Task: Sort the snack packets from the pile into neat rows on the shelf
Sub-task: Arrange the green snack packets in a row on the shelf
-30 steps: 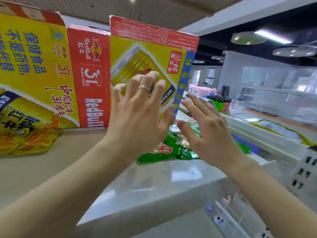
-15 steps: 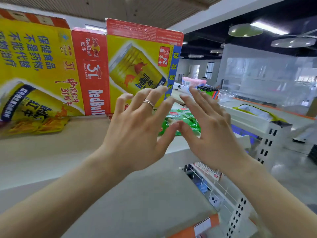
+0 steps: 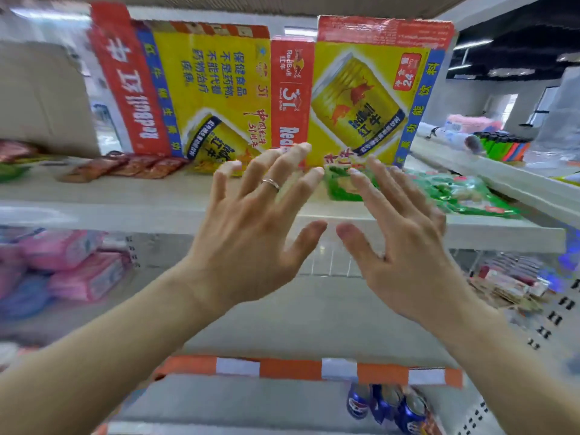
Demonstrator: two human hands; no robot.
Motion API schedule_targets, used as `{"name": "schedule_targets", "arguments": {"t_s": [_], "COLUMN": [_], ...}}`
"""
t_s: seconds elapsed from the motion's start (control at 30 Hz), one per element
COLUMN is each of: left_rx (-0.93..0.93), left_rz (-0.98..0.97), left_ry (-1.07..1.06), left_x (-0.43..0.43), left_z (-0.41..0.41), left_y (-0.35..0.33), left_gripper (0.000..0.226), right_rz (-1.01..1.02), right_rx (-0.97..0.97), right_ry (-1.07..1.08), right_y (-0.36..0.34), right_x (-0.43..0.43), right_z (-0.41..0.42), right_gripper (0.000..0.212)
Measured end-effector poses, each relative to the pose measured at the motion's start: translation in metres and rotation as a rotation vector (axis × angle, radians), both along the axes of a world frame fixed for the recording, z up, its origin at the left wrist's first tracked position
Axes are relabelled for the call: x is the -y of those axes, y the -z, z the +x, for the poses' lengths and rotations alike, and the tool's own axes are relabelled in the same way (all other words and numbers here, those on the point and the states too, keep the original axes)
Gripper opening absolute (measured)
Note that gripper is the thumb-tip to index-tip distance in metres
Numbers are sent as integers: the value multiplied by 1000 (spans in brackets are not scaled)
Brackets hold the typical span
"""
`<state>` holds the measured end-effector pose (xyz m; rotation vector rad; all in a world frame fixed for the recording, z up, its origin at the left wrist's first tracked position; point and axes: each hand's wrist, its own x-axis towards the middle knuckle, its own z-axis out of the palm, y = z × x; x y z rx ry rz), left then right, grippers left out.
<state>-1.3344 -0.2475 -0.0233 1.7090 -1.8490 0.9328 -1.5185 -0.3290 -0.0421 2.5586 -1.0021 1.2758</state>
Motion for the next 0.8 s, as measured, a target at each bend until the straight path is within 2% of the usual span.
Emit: {"name": "schedule_targets", "arguments": {"t_s": [0.13,0.47,0.8], "left_rx": [0,-56,-131], "left_rz": [41,44,55], "left_ry": [-156,-387,-590], "left_x": [-56,-157,-283], "left_z": [30,102,236], "left_y": [5,8,12], "left_gripper": [60,62,61], "right_rz": [71,40,56], "right_rx": [-4,-67,-114], "right_ry": [-166,-390,-580], "right_y": [3,-8,-7], "right_x": [-26,-93,-193], "right_z": [44,139,299], "right_gripper": [66,66,67]}}
